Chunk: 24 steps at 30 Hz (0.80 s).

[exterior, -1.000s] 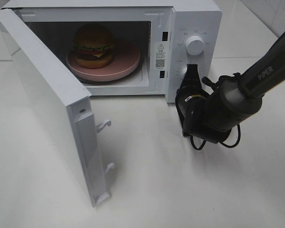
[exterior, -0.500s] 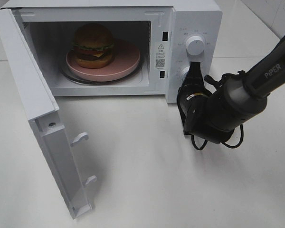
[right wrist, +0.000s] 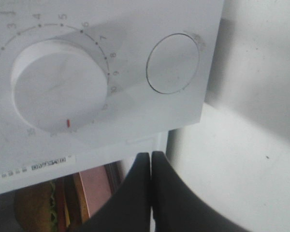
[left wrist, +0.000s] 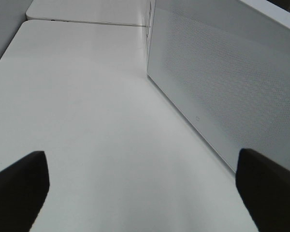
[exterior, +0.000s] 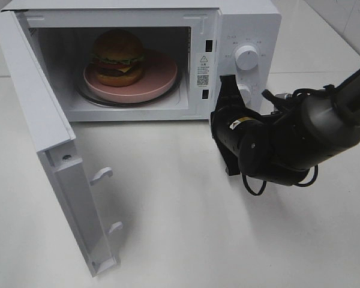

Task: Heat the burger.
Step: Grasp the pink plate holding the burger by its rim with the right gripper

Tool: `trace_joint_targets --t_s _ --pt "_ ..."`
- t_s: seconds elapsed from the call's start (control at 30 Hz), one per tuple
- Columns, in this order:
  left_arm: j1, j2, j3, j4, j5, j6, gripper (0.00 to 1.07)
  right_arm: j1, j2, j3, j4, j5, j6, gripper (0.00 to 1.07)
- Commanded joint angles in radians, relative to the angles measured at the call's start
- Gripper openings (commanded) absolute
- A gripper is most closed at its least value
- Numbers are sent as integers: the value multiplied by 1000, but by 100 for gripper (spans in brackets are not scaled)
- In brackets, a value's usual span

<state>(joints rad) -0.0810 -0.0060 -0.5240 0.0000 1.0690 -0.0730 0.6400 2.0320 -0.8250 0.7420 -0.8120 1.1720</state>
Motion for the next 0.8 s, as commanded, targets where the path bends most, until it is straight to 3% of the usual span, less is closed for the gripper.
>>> trace_joint_targets --t_s 0.03,0.2,0.8 --pt "4 -14 -1 0 -3 -2 98 3 -47 23 -17 31 -64 0" --pt "4 -14 -1 0 -3 -2 98 3 -166 83 -55 168 -279 0" --pt "4 -14 -1 0 -3 -2 98 0 -385 85 -190 677 -1042 0"
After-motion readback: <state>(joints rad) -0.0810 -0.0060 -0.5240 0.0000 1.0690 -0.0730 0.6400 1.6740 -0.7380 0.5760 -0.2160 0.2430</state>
